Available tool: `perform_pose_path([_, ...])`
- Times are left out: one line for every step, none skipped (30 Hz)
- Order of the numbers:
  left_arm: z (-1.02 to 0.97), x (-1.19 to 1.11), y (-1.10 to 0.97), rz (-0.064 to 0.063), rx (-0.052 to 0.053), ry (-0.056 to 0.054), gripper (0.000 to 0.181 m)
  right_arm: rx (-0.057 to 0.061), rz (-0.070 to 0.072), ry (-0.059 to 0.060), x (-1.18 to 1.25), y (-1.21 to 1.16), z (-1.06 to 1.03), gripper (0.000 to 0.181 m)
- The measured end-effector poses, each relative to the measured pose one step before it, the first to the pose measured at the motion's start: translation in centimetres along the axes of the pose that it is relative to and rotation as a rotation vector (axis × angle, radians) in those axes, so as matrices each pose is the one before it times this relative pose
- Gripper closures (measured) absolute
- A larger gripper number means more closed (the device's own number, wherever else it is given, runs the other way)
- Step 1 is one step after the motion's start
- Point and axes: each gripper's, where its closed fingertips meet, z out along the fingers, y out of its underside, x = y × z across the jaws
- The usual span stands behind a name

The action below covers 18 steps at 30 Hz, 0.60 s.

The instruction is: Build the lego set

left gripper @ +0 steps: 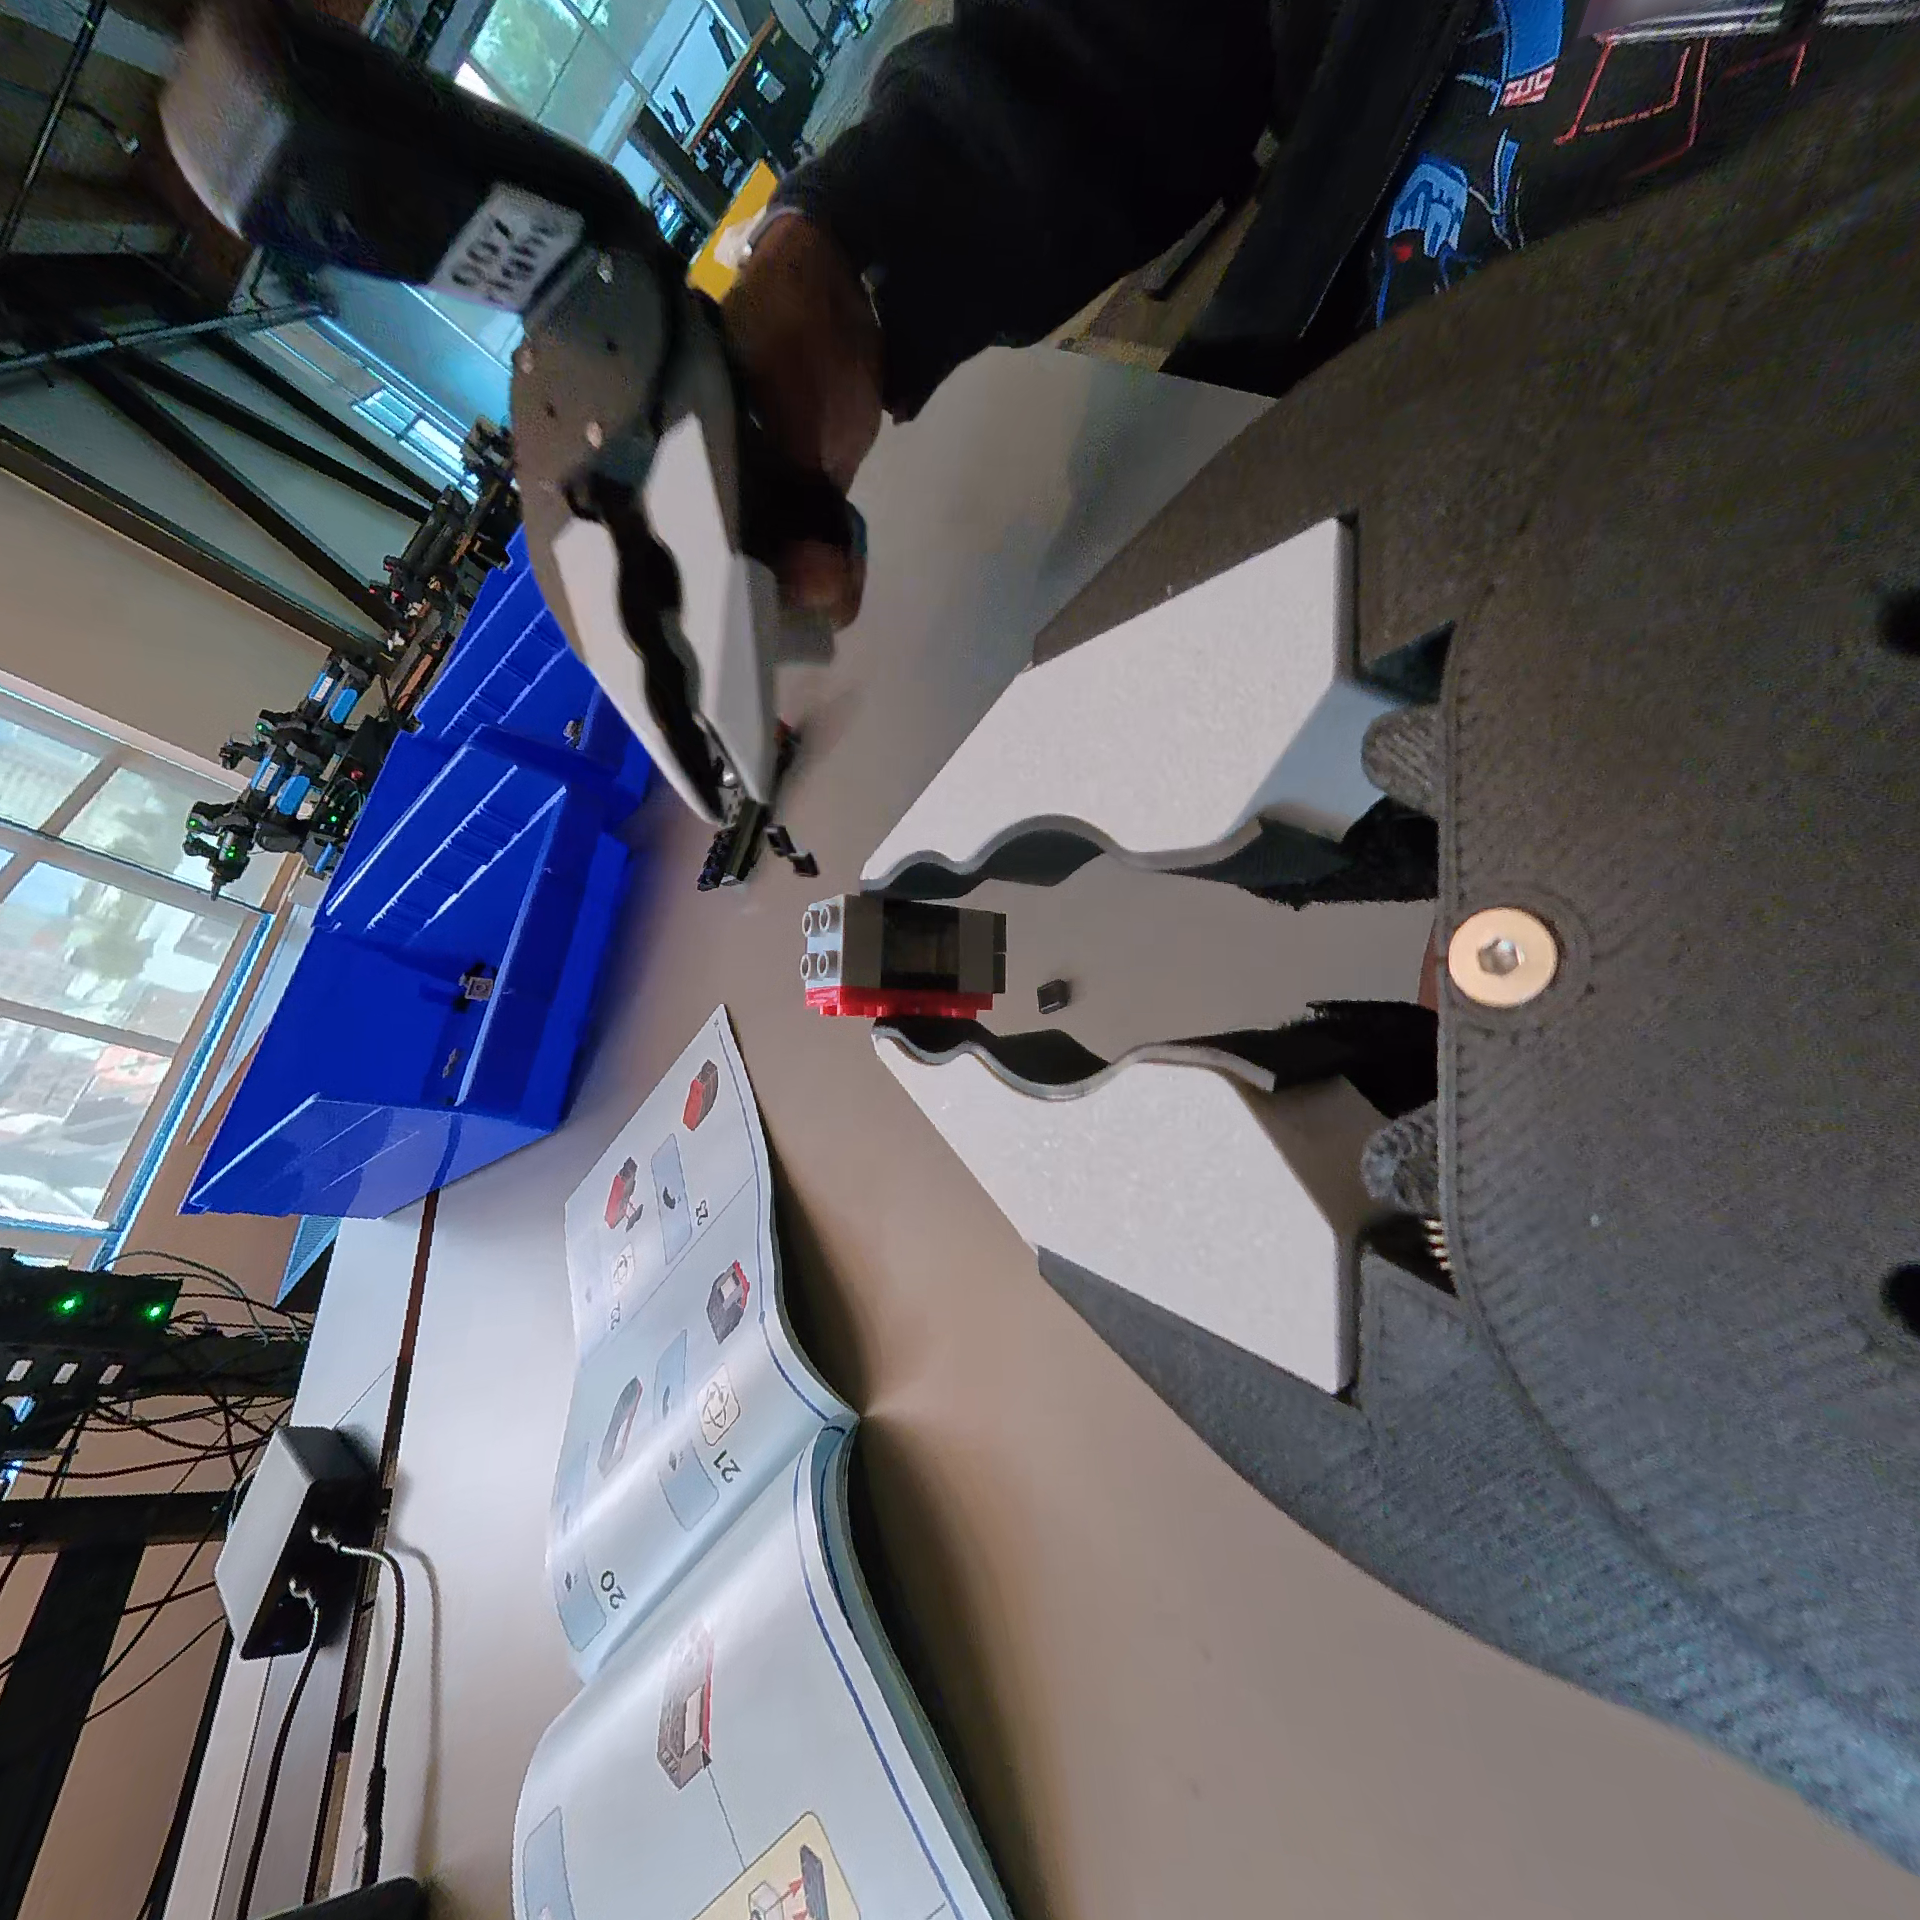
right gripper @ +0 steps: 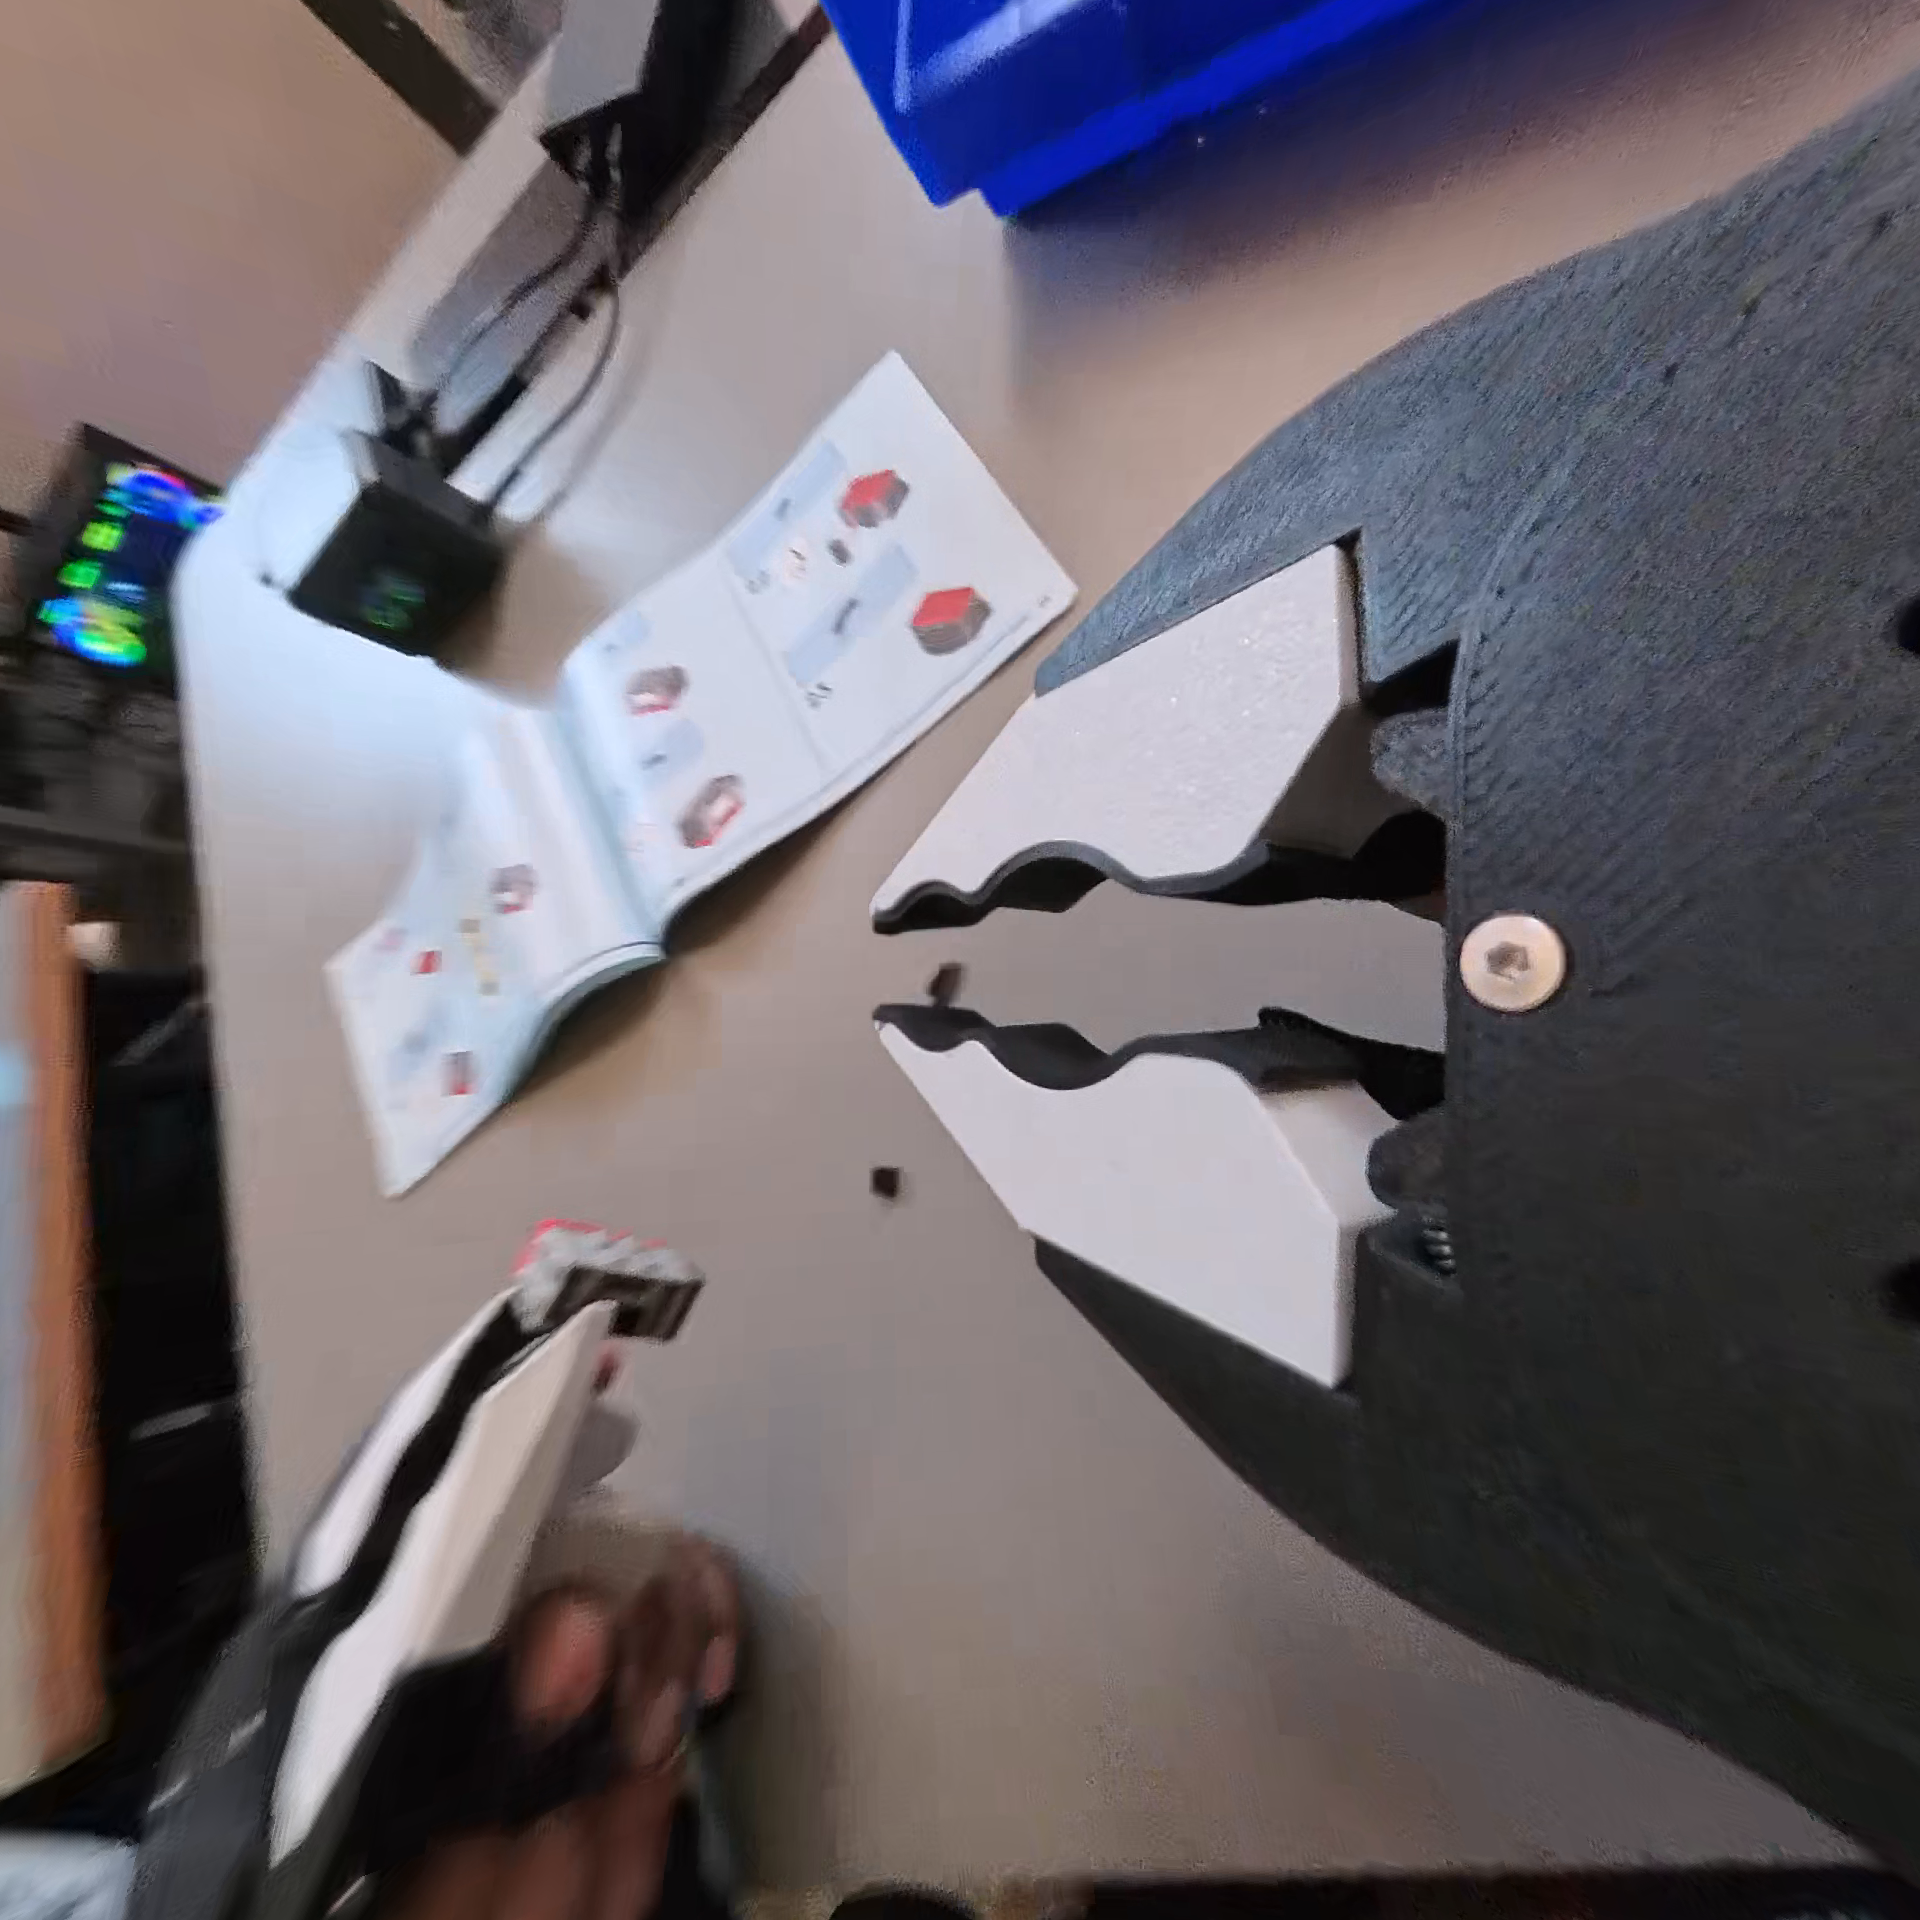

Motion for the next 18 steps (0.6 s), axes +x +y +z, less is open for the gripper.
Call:
perform_pose_path([0.018, 0.019, -0.005, -0.0015, 0.0005, 0.0018, 0.159, 0.0358, 0.0243, -0.0161, 0.063, -0.748, -0.601, 0.166])
perform_pose_path([0.010, 0.033, -0.011, -0.0010, 0.0005, 0.0023, 0.159, 0.0229, 0.0226, -0.0069, 0.197, -0.452, -0.487, 0.166])
perform_pose_path([0.023, 0.032, 0.008, -0.0004, 0.0000, 0.0019, 0.159, 0.0135, 0.0146, 0.0069, 0.373, -0.186, -0.393, 0.166])
perform_pose_path([0.025, 0.029, 0.007, -0.0001, -0.0004, 0.0010, 0.159, 0.0037, 0.0090, 0.0124, 0.439, 0.071, -0.315, 0.166])
perform_pose_path([0.017, 0.020, 0.007, -0.0002, -0.0006, 0.0008, 0.159, -0.0104, 0.0105, 0.0112, 0.421, 0.351, -0.187, 0.166])
perform_pose_path([0.005, 0.017, 0.019, -0.0001, -0.0006, 0.0009, 0.159, -0.0176, 0.0139, 0.0107, 0.366, 0.507, -0.073, 0.166])
perform_pose_path([0.010, 0.009, 0.005, -0.0003, -0.0005, 0.0005, 0.159, -0.0176, 0.0129, 0.0050, 0.197, 0.553, 0.031, 0.166])
perform_pose_path([0.006, -0.005, 0.010, -0.0006, -0.0004, 0.0001, 0.159, -0.0199, 0.0101, -0.0048, -0.025, 0.594, 0.143, 0.167])
perform_pose_path([0.004, -0.013, -0.005, -0.0010, -0.0003, -0.0001, 0.159, -0.0218, 0.0098, -0.0059, -0.114, 0.624, 0.245, 0.167])
perform_pose_path([0.006, 0.004, 0.010, -0.0010, -0.0004, 0.0005, 0.159, -0.0256, 0.0095, -0.0059, -0.132, 0.662, 0.359, 0.167])
perform_pose_path([0.004, 0.019, 0.020, -0.0005, -0.0007, 0.0009, 0.159, -0.0287, 0.0075, -0.0072, -0.168, 0.662, 0.473, 0.167])
perform_pose_path([0.021, 0.014, 0.015, 0.0006, -0.0010, 0.0003, 0.159, -0.0285, 0.0104, -0.0001, -0.038, 0.602, 0.562, 0.167])
perform_pose_path([0.014, 0.004, 0.019, 0.0014, -0.0011, -0.0005, 0.159, -0.0313, 0.0137, 0.0027, 0.024, 0.526, 0.648, 0.166])
perform_pose_path([0.008, 0.017, 0.010, 0.0013, -0.0008, -0.0003, 0.159, -0.0224, 0.0018, -0.0076, -0.216, 0.325, 0.679, 0.165])
perform_pose_path([0.005, -0.005, 0.007, 0.0010, -0.0004, -0.0004, 0.159, -0.0155, -0.0091, -0.0142, -0.390, 0.159, 0.647, 0.165])
perform_pose_path([-0.006, 0.006, -0.010, 0.0006, 0.0003, 0.0000, 0.159, -0.0180, -0.0074, -0.0033, -0.213, 0.155, 0.629, 0.165])
perform_pose_path([-0.018, 0.014, -0.008, 0.0005, 0.0013, 0.0004, 0.159, -0.0269, -0.0032, 0.0071, 0.007, 0.261, 0.621, 0.164])
perform_pose_path([-0.014, -0.004, -0.025, 0.0001, 0.0012, 0.0000, 0.159, -0.0249, -0.0058, 0.0113, 0.064, 0.243, 0.577, 0.163])
